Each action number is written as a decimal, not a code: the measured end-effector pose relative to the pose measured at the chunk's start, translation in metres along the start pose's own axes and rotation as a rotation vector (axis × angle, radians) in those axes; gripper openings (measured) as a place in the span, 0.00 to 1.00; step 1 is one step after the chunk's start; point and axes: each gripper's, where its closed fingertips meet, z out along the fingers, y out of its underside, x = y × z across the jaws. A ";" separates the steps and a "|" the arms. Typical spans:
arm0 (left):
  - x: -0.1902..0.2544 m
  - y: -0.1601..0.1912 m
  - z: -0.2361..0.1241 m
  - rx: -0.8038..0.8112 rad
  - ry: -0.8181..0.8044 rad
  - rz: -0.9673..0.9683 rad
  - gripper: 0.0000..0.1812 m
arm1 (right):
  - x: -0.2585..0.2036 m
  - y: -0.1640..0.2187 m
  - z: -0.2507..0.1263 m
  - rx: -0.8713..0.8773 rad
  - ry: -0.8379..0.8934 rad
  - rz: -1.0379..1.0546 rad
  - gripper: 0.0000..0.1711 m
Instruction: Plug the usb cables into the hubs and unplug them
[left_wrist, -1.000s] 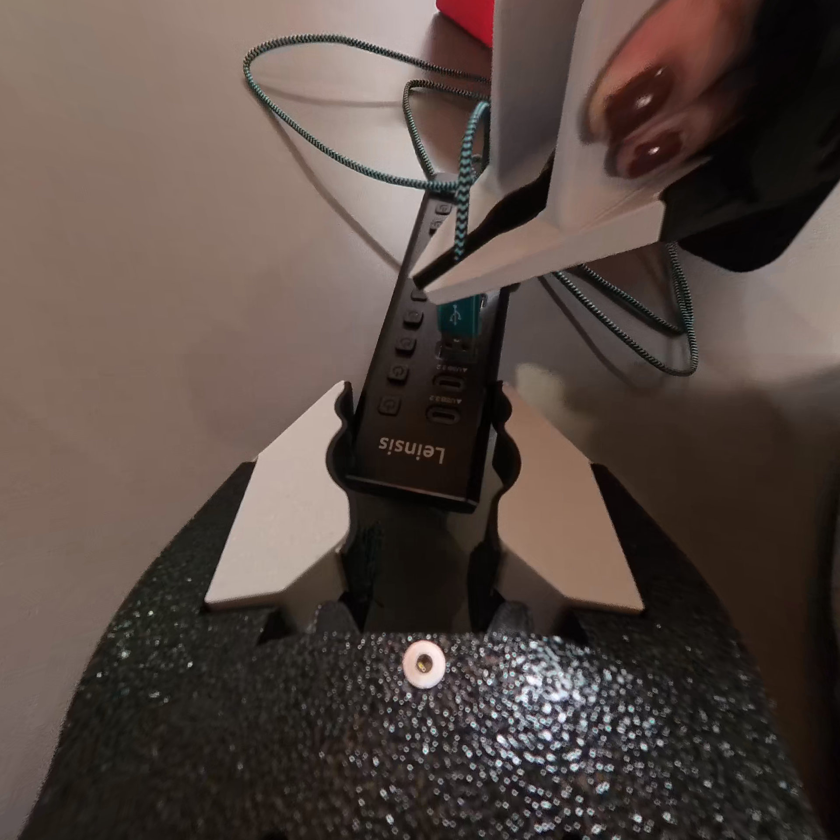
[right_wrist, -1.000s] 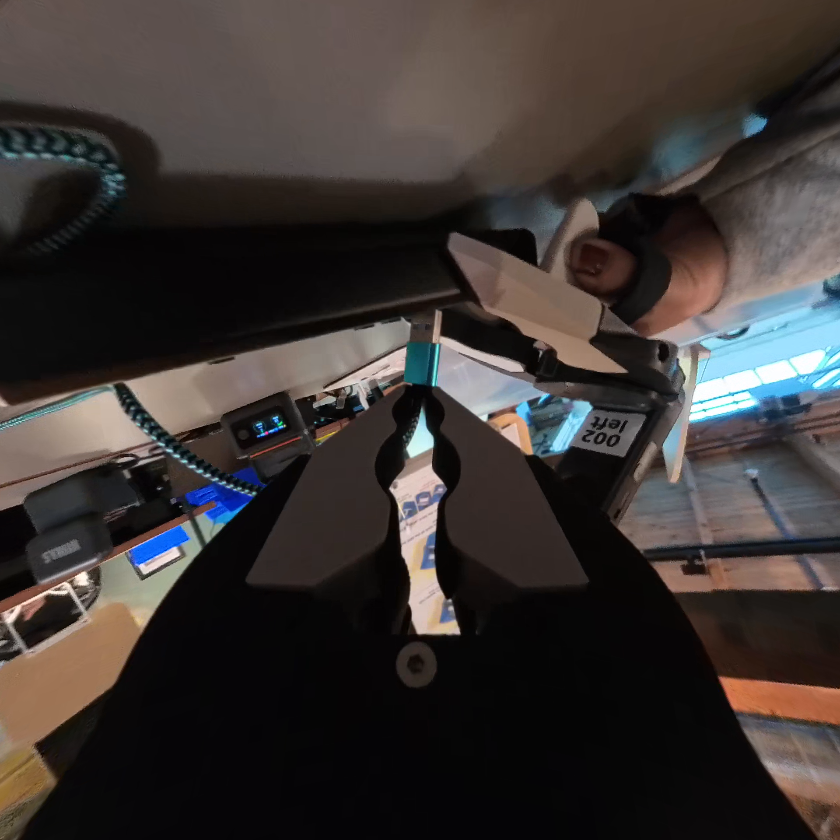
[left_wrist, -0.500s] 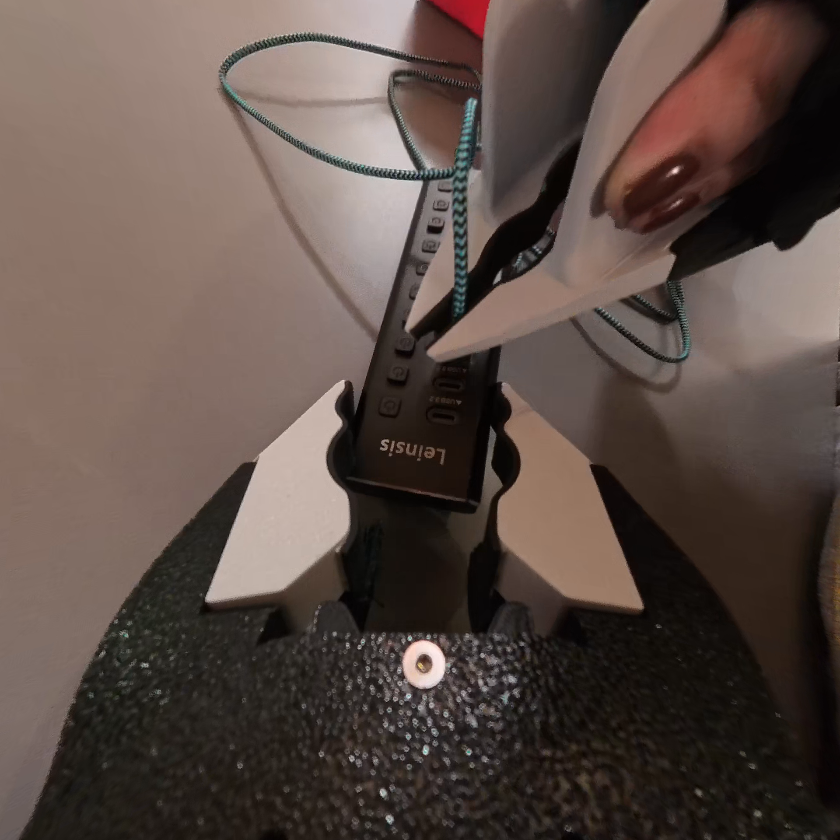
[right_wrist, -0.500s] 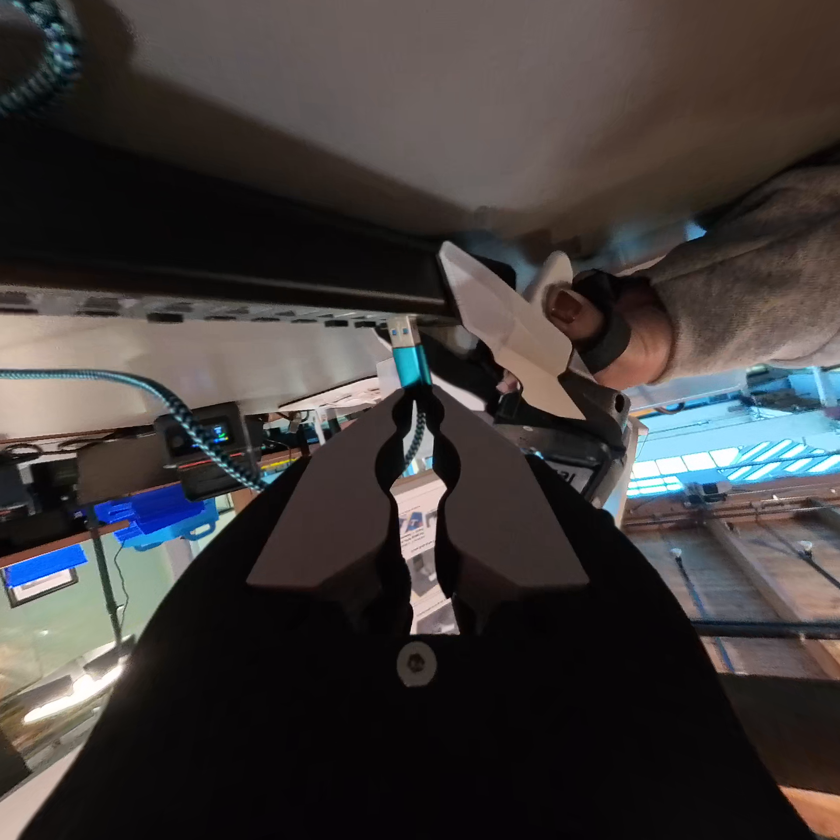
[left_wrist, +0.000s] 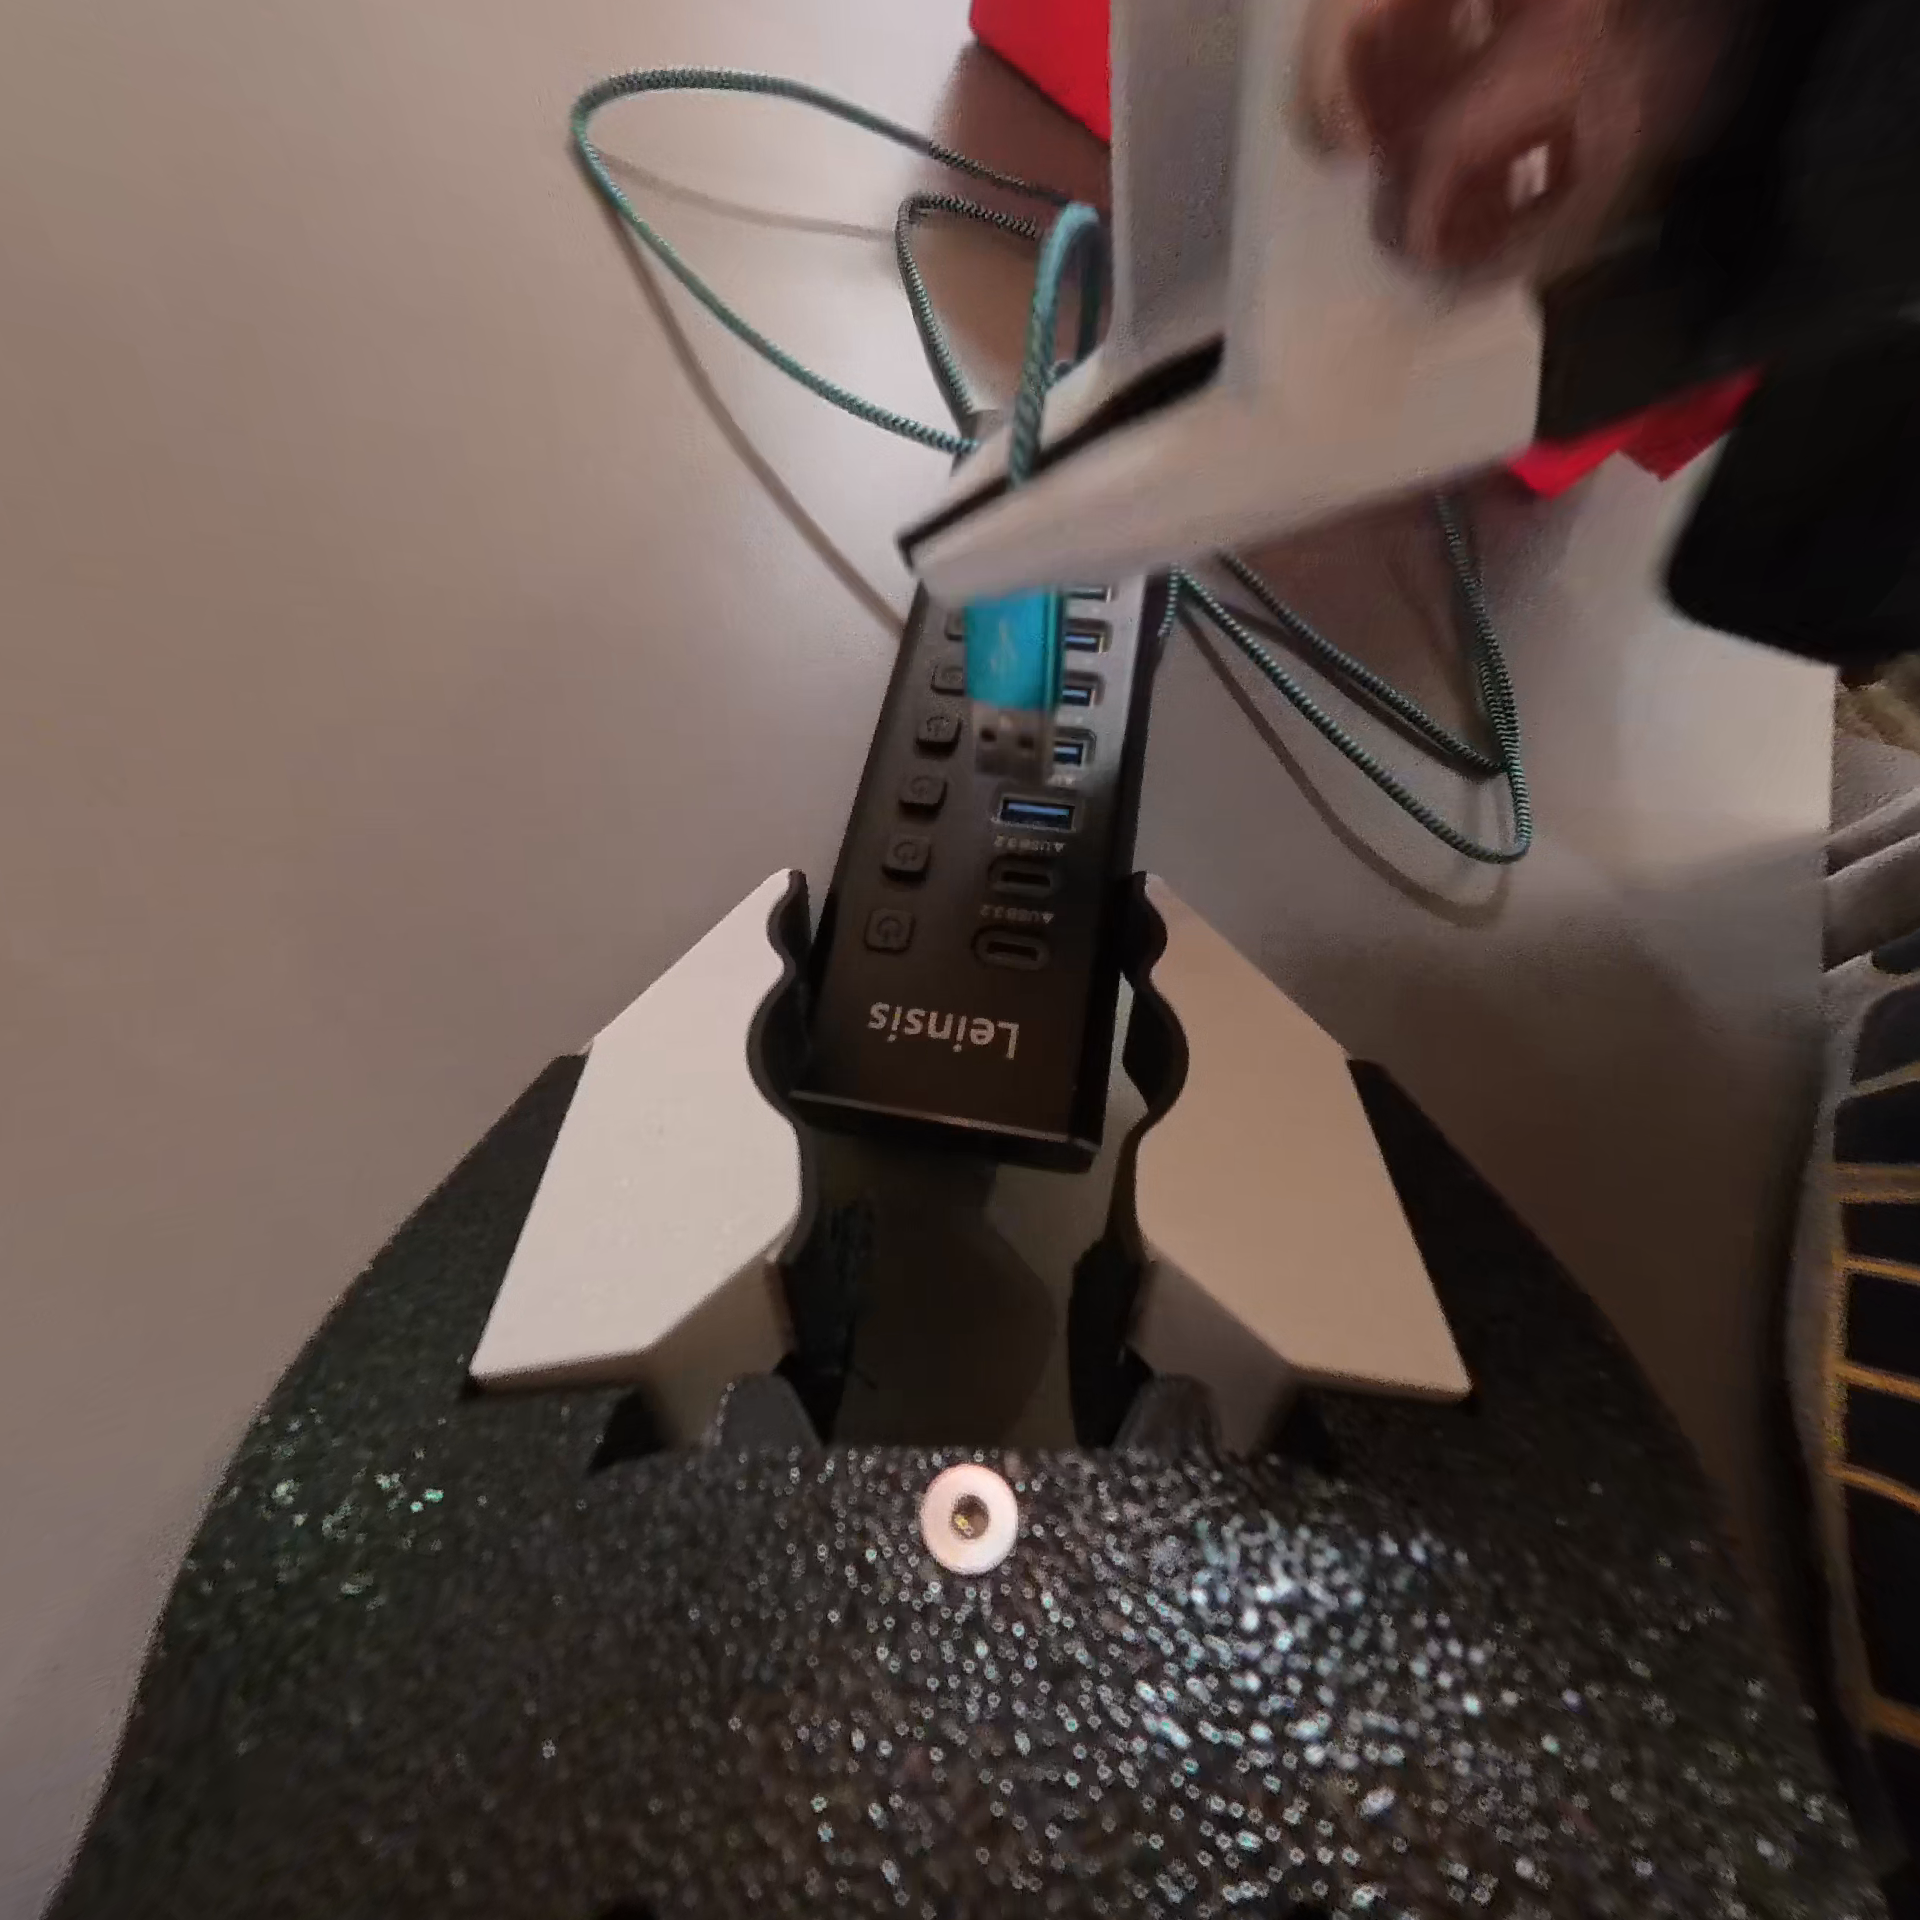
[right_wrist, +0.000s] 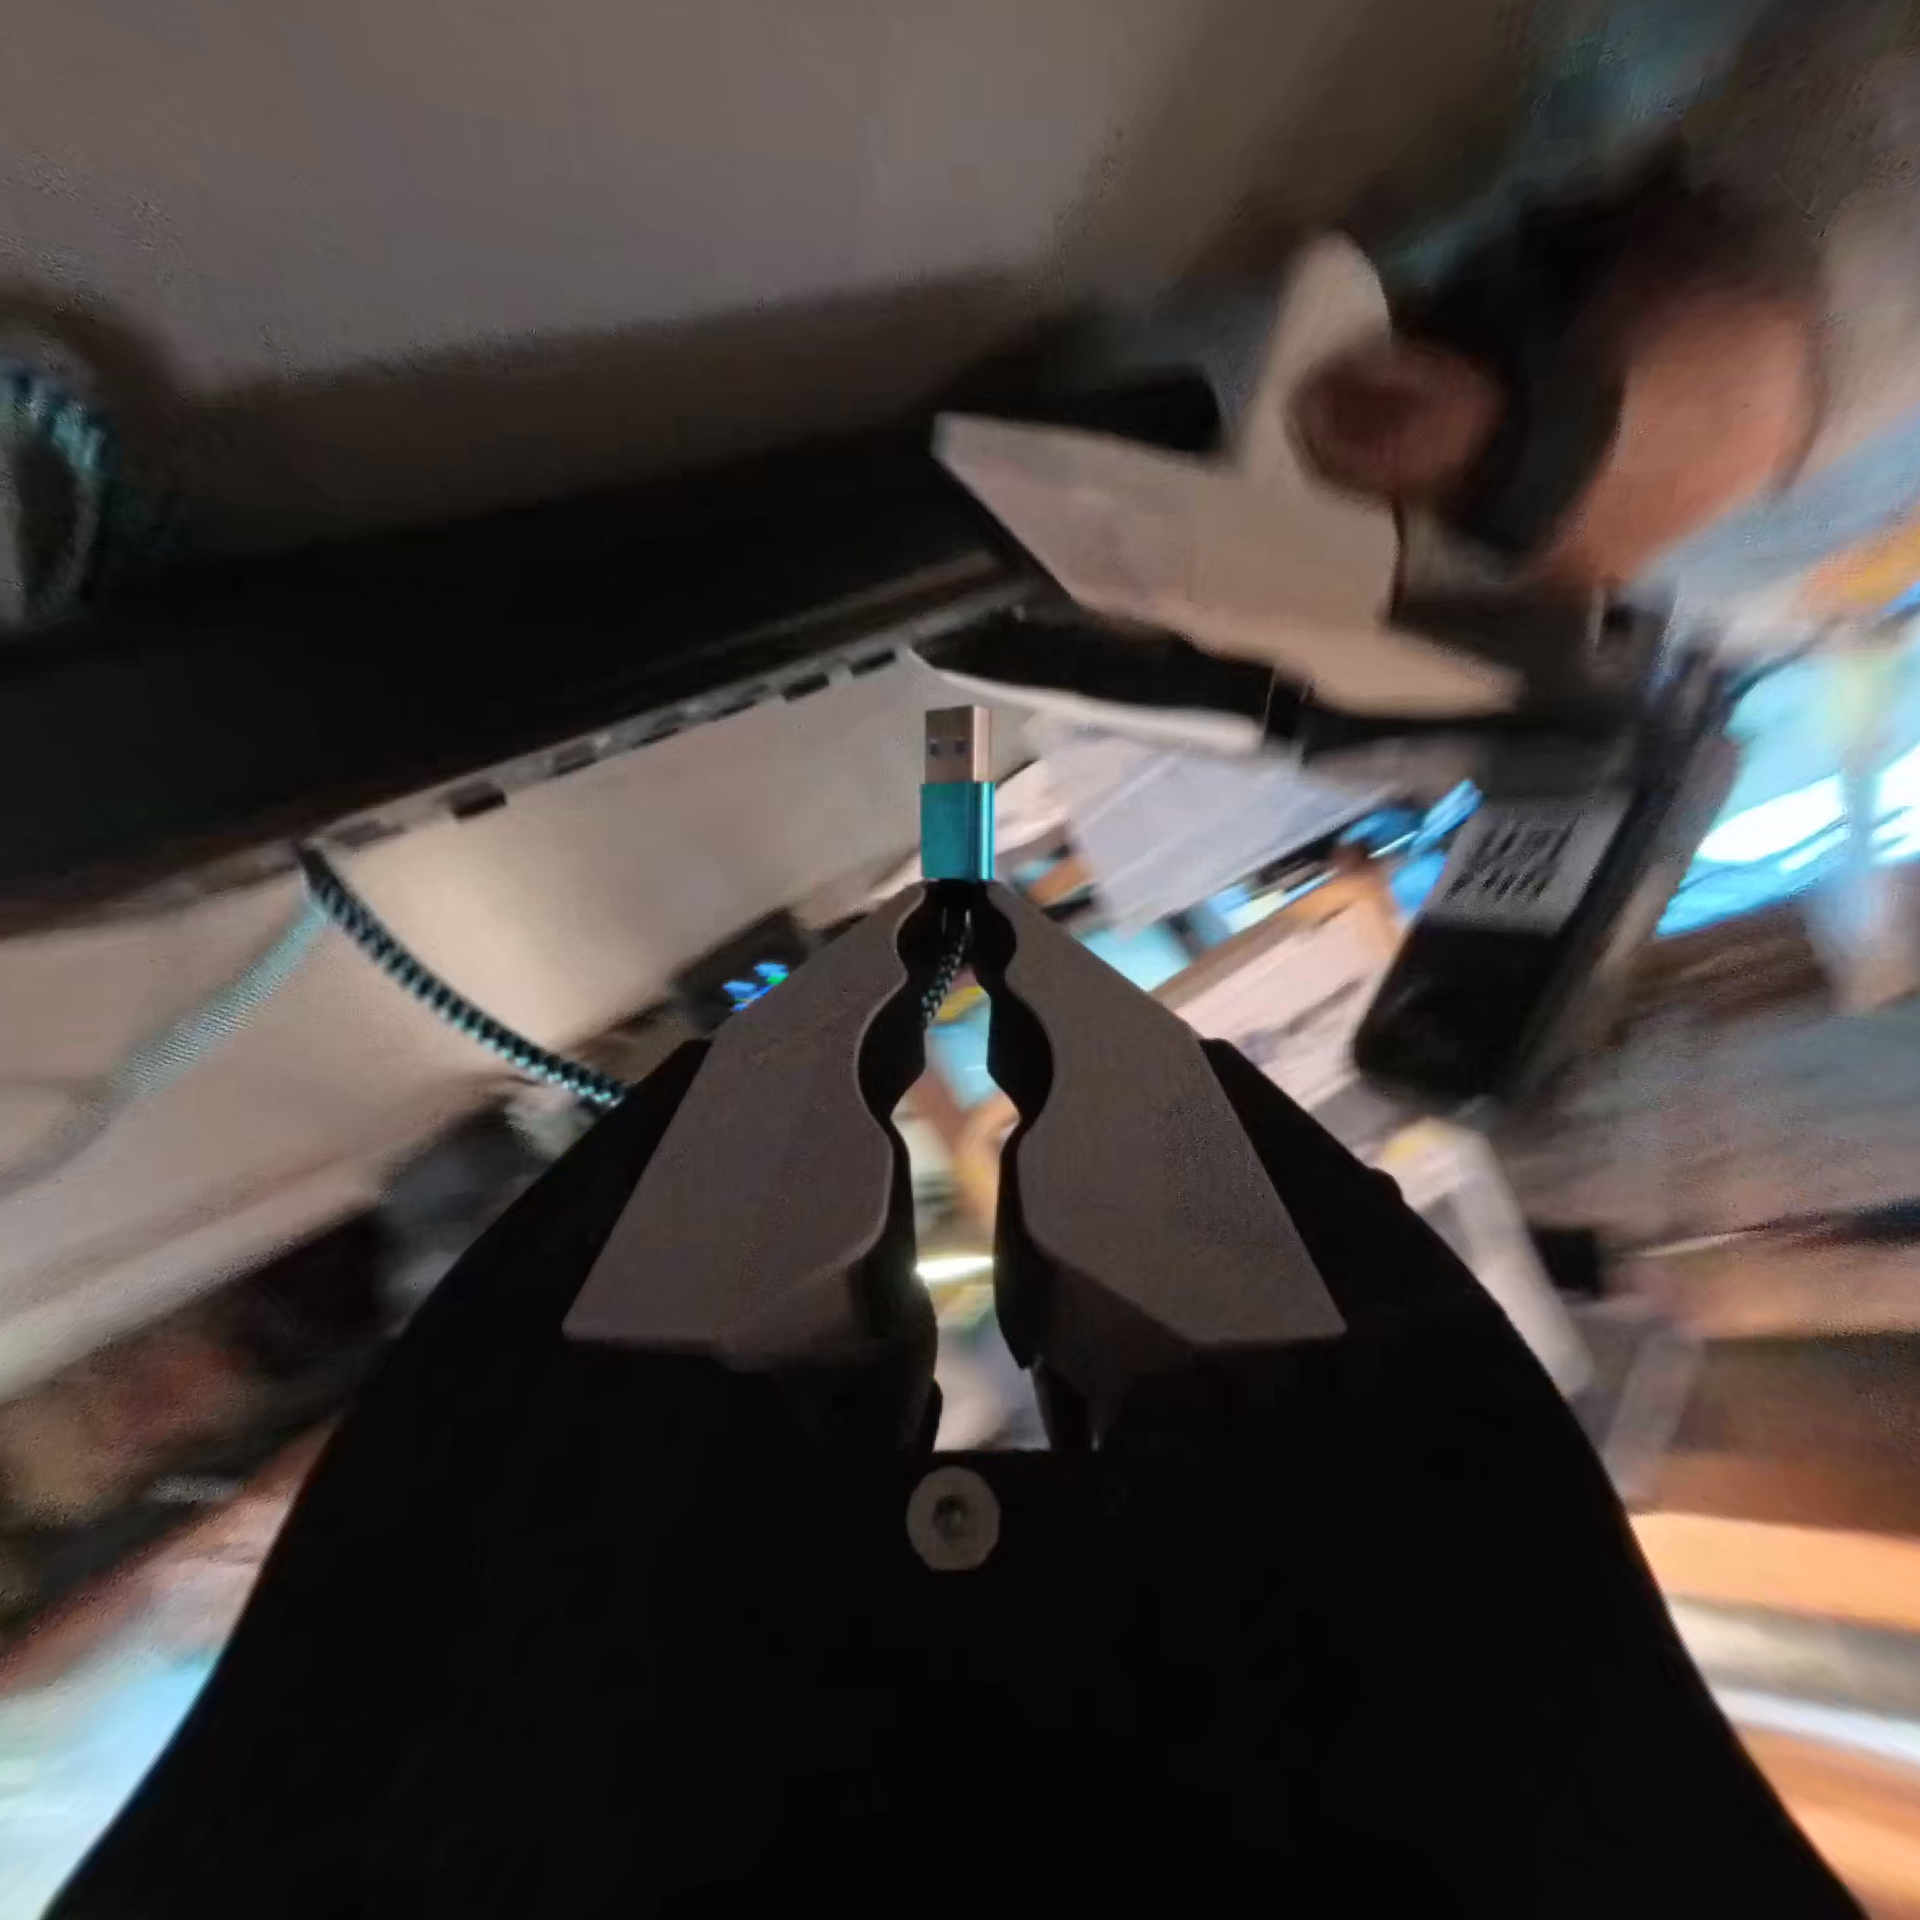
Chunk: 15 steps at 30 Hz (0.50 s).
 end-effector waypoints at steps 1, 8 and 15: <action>0.000 0.000 0.000 0.001 0.000 0.005 0.33 | -0.001 0.006 -0.003 -0.006 -0.043 0.188 0.01; 0.000 -0.001 0.000 0.003 -0.001 0.004 0.32 | 0.013 0.002 -0.030 0.286 -0.295 1.197 0.01; 0.001 0.000 0.001 -0.003 -0.007 0.018 0.33 | 0.007 -0.001 -0.040 0.393 -0.411 1.372 0.01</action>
